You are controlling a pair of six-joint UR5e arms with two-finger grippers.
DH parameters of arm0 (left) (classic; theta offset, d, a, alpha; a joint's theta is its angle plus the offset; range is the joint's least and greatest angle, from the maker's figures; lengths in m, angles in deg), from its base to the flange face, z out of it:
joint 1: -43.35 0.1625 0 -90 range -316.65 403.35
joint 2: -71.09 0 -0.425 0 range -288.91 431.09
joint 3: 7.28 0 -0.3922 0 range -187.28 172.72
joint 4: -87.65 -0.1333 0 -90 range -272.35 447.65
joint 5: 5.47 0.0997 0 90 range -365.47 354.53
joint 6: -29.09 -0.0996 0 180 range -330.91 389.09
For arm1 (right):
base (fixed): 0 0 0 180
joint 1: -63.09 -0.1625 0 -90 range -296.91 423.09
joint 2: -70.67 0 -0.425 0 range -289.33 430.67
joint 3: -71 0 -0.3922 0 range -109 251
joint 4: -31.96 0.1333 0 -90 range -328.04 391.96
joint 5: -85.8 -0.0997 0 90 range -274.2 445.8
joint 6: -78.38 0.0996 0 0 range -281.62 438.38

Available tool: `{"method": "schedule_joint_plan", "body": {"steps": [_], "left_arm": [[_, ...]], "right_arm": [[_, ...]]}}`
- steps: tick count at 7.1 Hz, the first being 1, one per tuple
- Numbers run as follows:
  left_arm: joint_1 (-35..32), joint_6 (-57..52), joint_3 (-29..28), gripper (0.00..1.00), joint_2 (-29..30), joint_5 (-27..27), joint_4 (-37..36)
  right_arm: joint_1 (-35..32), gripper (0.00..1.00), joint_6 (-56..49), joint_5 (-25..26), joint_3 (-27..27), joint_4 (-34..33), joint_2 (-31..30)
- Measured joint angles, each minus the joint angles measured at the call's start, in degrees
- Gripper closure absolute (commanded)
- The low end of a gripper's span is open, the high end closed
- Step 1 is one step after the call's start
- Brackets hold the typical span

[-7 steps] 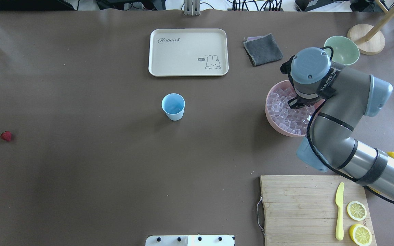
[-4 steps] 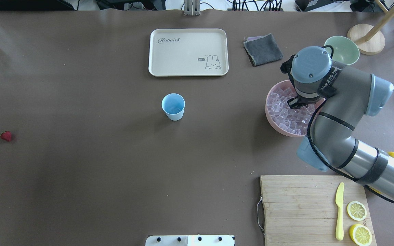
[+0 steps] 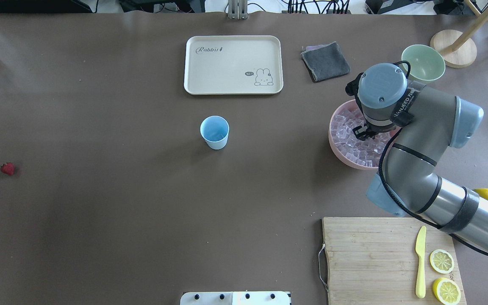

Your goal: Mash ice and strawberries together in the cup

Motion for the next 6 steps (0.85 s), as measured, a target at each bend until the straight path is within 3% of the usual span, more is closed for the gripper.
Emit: {"method": "schedule_joint_plan", "body": {"steps": [6], "left_arm": [[-0.03,0.00,-0.06,0.01,0.07,0.08,-0.06]], "right_arm": [[0.37,0.79,-0.55,0.72,-0.45,0.07,-0.18]]}}
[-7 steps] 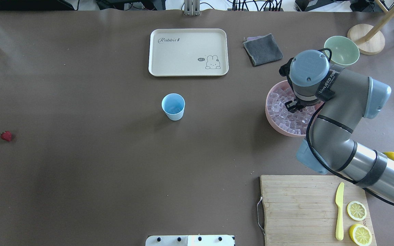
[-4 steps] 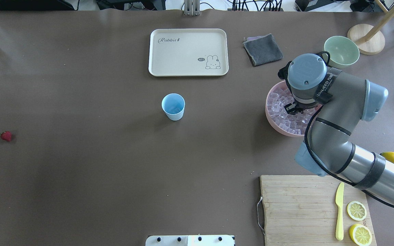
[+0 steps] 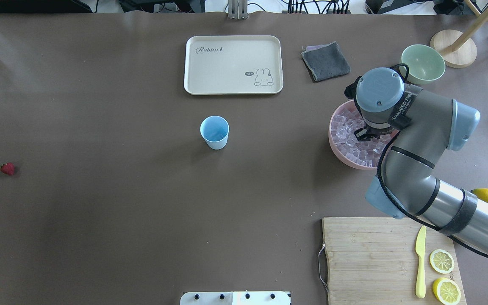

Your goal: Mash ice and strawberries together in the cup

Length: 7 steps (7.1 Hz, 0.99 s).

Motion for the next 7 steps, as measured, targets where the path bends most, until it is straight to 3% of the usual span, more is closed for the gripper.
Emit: {"method": "schedule_joint_plan", "body": {"steps": [2,4,5,6,7], "left_arm": [[0.02,0.00,-0.19,0.01,0.07,0.01,0.03],[0.02,0.00,-0.35,0.01,0.05,0.01,0.29],[0.00,0.00,-0.45,0.01,0.03,0.01,0.39],[0.00,0.00,-0.56,0.01,0.02,0.01,0.45],[0.00,0.00,-0.59,0.01,0.02,0.01,0.46]], "right_arm": [[-0.36,0.84,-0.98,-0.01,0.02,-0.05,-0.03],[-1.40,0.80,-2.16,-0.20,0.30,-0.16,0.06],[-1.73,0.54,-2.51,-0.30,0.45,-0.20,0.20],[-1.95,0.47,-2.56,-0.42,0.62,-0.24,0.37],[-2.06,0.47,-2.42,-0.53,0.90,-0.26,0.43]]}}
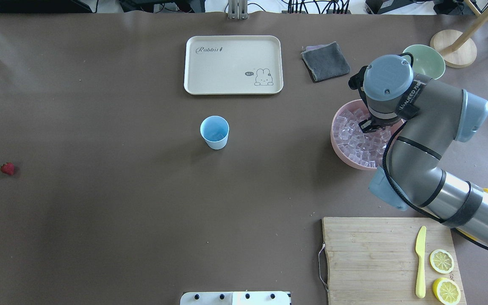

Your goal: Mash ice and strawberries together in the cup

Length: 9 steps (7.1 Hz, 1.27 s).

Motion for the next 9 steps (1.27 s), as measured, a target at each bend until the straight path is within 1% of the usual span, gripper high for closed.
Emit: {"method": "schedule_joint_plan", "body": {"steps": [2,4,7,9], "left_arm": [[0.00,0.00,0.01,0.01,0.00,0.00,0.01],[0.01,0.00,-0.05,0.01,0.01,0.00,0.17],[0.05,0.00,-0.44,0.01,0.08,0.00,0.37],[0.01,0.00,-0.47,0.01,0.11,0.00,0.38]], "right_arm": [[0.58,0.47,0.63,-0.05,1.93,-1.43,-0.32],[2.66,0.47,4.11,0.01,3.90,-3.71,-0.45],[4.28,0.47,6.92,0.55,3.93,-4.13,-1.43],[5.09,0.53,7.13,1.27,3.74,-4.13,-1.90]]}}
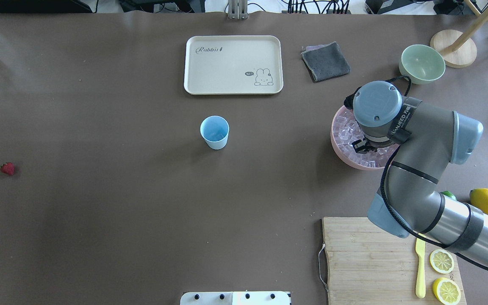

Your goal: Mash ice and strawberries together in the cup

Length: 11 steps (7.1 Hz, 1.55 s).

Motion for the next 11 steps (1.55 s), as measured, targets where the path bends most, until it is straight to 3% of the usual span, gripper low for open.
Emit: {"method": "schedule_joint_plan", "body": {"steps": [2,4,6,7,8,11], "left_arm": [[0.00,0.00,-0.03,0.01,0.07,0.02,0.00],[0.01,0.00,-0.25,0.01,0.13,0.08,0.00],[0.02,0.00,-0.55,0.01,0.12,0.09,0.14],[0.02,0.00,-1.31,0.01,0.23,0.09,0.94],[0.00,0.00,-2.52,0.01,0.46,0.09,2.37],[-0.01,0.04,-3.66,0.01,0.59,0.07,3.98]], "right_arm": [[0.72,0.61,0.02,0.13,-0.25,0.00,-0.08],[0.96,0.86,-0.23,0.15,-0.67,0.07,0.20],[0.56,0.90,-0.82,0.09,-0.77,0.06,0.42],[0.33,0.79,-0.99,0.03,-0.65,0.02,0.50],[0.02,0.46,-1.10,-0.07,-0.47,-0.02,0.59],[-1.43,0.44,-5.69,-0.95,0.09,0.44,0.67]]}}
